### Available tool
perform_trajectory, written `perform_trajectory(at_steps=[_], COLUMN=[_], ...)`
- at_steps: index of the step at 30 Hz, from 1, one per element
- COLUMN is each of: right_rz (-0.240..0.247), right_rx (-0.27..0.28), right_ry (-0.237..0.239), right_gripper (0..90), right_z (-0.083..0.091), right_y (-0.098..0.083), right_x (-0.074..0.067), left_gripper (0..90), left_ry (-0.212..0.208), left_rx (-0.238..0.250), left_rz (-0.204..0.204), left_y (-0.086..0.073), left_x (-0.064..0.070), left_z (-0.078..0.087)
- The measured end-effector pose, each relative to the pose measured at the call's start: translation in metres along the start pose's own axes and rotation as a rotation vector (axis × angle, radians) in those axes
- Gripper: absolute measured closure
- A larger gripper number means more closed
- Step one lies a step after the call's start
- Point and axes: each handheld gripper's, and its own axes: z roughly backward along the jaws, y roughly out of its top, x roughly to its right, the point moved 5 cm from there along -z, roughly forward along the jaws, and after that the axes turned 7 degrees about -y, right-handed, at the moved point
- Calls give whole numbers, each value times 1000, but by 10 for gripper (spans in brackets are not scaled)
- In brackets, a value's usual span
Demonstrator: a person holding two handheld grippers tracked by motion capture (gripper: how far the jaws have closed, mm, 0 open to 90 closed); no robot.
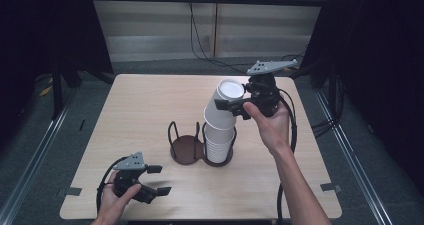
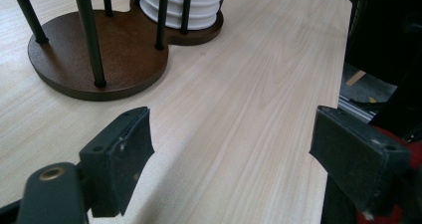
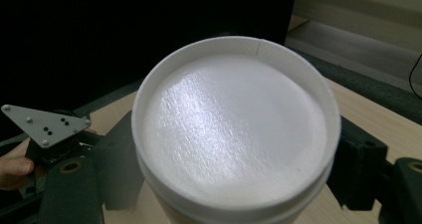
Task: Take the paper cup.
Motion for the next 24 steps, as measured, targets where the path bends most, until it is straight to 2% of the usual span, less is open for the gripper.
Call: perform_trajectory(at_steps=[6, 8, 11, 18, 24], right_rz=[4, 3, -5, -30, -47], right_rx=[29, 37, 53, 89, 113], right_ry=[11, 13, 17, 22, 30], right_gripper=[229, 229, 229, 229, 229], right_z=[4, 5, 7, 14, 20], right_y=[3, 4, 4, 4, 5], right_x=[0, 0, 0, 4, 5], left_gripper=[164, 164, 164, 164, 160], left_ry=[3, 18, 20, 24, 4], left_rx=[0, -5, -12, 16, 41], left_rz=[3, -8, -21, -22, -11], left_y=[1, 2, 4, 9, 12], left_x=[-2, -2, -3, -5, -4], left_z=[-2, -4, -6, -5, -2])
